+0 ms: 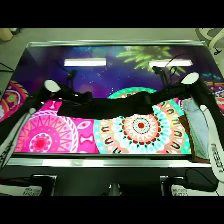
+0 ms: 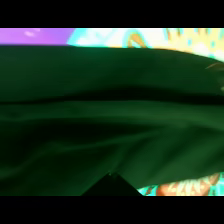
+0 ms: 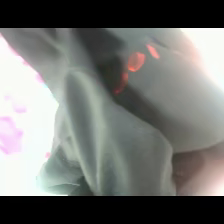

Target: Fold the shirts.

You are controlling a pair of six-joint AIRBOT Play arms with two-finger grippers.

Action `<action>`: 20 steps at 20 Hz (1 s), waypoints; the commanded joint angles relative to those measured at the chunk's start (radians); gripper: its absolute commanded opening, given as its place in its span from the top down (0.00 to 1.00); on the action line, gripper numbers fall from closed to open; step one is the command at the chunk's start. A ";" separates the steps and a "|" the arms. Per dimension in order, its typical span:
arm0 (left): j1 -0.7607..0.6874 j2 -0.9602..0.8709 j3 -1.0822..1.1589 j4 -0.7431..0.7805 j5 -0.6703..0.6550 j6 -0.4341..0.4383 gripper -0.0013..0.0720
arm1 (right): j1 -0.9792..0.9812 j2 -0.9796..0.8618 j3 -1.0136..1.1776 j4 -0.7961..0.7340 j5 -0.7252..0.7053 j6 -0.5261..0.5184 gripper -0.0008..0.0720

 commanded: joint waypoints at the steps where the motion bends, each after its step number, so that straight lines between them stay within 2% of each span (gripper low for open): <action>1: -0.162 -0.152 0.001 -0.258 0.119 0.011 0.95 | 0.000 0.194 0.009 0.013 0.107 0.034 0.96; 4: -0.280 -0.251 0.001 -0.577 0.189 0.134 0.95 | 0.000 0.310 0.009 -0.006 0.195 0.079 0.96; 5: -0.314 -0.272 0.001 -0.690 0.201 0.206 0.95 | 0.000 0.335 0.009 -0.033 0.200 0.095 0.96; 7: -0.341 -0.272 0.000 -0.767 0.235 0.326 0.95 | 0.000 0.354 0.009 -0.089 0.199 0.115 0.96; 10: -0.273 -0.197 0.000 -0.645 0.265 0.327 0.95 | 0.001 0.323 0.009 -0.045 0.126 0.121 0.96; 13: -0.120 -0.047 0.000 -0.403 0.257 0.261 0.95 | 0.047 0.226 0.009 0.073 -0.010 0.085 0.96; 15: -0.006 0.077 0.000 -0.294 0.257 0.259 0.95 | 0.136 0.126 0.009 0.128 -0.092 0.057 0.96; 19: 0.164 0.296 0.000 -0.262 0.256 0.259 0.95 | 0.315 -0.134 0.009 0.293 -0.226 -0.014 0.95; 20: 0.185 0.340 0.000 -0.262 0.252 0.259 0.95 | 0.346 -0.202 0.009 0.358 -0.249 -0.042 0.73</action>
